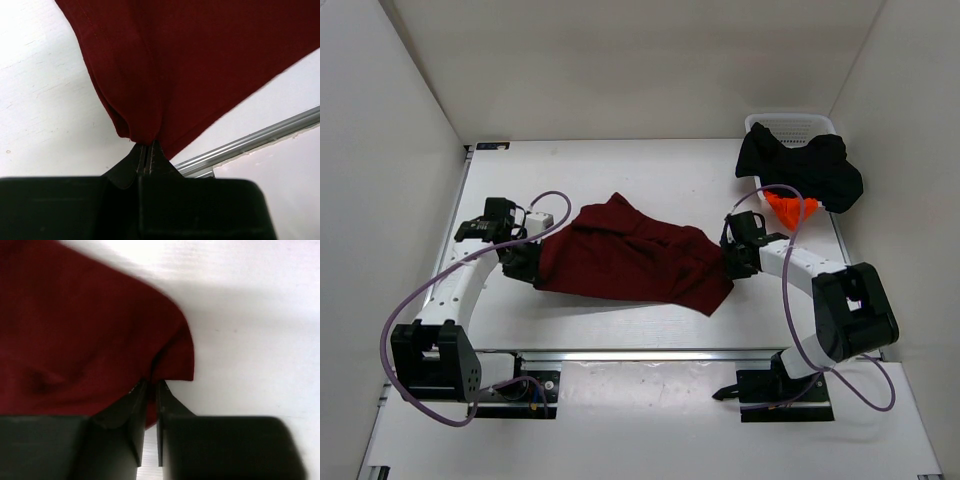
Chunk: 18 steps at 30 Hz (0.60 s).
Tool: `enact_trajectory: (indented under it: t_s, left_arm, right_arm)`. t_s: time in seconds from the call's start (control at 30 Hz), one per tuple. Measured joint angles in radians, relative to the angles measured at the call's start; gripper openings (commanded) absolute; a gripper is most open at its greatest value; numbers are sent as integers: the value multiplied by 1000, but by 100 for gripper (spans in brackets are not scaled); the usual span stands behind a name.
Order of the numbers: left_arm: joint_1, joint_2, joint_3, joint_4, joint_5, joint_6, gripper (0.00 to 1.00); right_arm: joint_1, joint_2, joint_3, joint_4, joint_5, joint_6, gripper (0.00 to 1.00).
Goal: Fold and stack the t-shirts
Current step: Flatten out the tshirt
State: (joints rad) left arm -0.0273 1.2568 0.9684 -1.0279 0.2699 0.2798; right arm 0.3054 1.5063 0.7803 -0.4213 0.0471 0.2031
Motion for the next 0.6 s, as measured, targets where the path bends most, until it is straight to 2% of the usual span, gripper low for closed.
enact_trajectory:
  t_s: [0.03,0.27,0.4,0.5,0.6]
  left_arm:
    - [0,0,0,0,0,0,0]
    - [6,10,0,0,-1,2,0]
    - [4,35,25,-11,-16,24,0]
    - [-1,206,262,-75,-74,45,0]
    - [28,490,753,-79,-136,10,0]
  right_arm:
    - [0,-2,-5,19,-8,0,0]
    - [-6,3,-14,79,-80,7,0]
    - [-13,13,24,32,-101,-4,0]
    - [-22,134,299,-118,-98,-23,0]
    - [-73,307,779,-159,-103,-14,0]
